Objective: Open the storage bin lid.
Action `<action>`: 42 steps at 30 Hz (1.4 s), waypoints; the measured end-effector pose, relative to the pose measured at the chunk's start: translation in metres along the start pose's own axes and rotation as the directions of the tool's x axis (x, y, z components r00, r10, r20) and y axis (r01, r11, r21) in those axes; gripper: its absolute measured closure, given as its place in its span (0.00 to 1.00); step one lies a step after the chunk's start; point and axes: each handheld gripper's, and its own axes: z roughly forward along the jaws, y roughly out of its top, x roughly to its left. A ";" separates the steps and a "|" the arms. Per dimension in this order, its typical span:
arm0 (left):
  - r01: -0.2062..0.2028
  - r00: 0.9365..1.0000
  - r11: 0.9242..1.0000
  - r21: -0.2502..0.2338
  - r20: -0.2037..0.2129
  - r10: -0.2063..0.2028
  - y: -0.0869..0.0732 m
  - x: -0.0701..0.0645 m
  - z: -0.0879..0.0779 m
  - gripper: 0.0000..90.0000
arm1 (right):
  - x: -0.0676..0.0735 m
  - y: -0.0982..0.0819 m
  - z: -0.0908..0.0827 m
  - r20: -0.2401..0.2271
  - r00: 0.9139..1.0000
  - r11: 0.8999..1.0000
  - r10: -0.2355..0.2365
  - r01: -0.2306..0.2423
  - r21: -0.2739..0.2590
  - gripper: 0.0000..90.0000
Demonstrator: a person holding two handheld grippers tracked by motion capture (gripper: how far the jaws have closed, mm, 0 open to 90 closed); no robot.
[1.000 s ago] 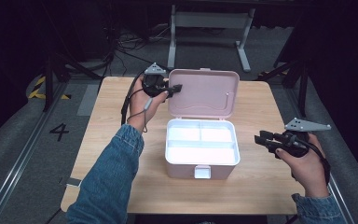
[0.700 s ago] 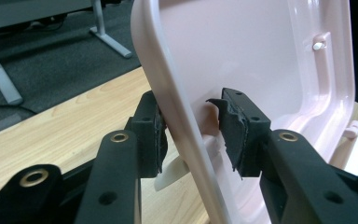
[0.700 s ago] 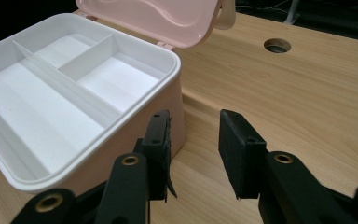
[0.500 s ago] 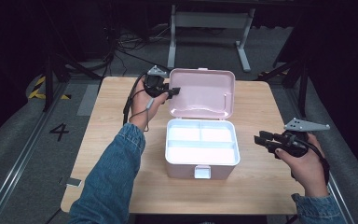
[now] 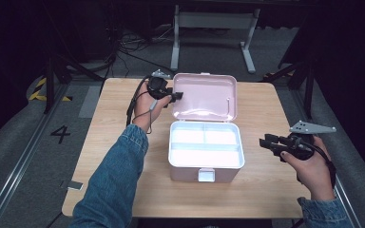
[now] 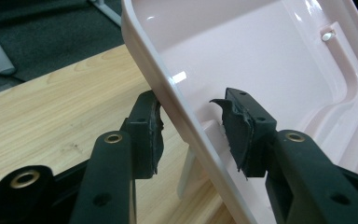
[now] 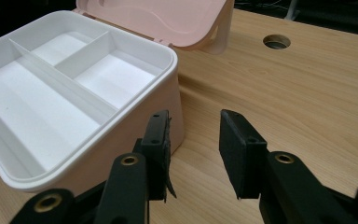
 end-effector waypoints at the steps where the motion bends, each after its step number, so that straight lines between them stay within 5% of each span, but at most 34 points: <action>1: -0.004 1.000 1.000 0.004 0.000 0.004 0.000 0.000 0.000 0.64 | 0.000 0.000 0.000 0.001 1.000 1.000 -0.001 0.001 0.000 0.72; 16: 0.043 0.999 0.996 0.077 0.003 -0.044 -0.005 0.005 0.011 0.59 | -0.002 -0.001 -0.002 0.001 1.000 1.000 0.007 -0.007 -0.006 0.71; 19: 0.076 0.997 0.993 0.092 0.010 -0.077 -0.008 0.007 0.013 0.58 | -0.002 -0.001 -0.002 0.002 1.000 1.000 0.006 -0.006 -0.007 0.71; 28: 0.091 0.996 0.983 0.160 -0.008 -0.090 -0.012 0.008 0.018 0.54 | -0.002 -0.001 -0.003 0.002 1.000 1.000 0.009 -0.009 -0.013 0.70; 36: 0.078 0.997 0.983 0.163 -0.023 -0.076 -0.015 0.010 0.019 0.55 | -0.003 -0.001 -0.004 0.003 1.000 1.000 0.013 -0.013 -0.016 0.70; 42: 0.062 0.998 0.991 0.121 -0.021 -0.060 -0.013 0.009 0.008 0.52 | -0.004 -0.001 -0.003 0.004 1.000 1.000 0.014 -0.014 -0.015 0.69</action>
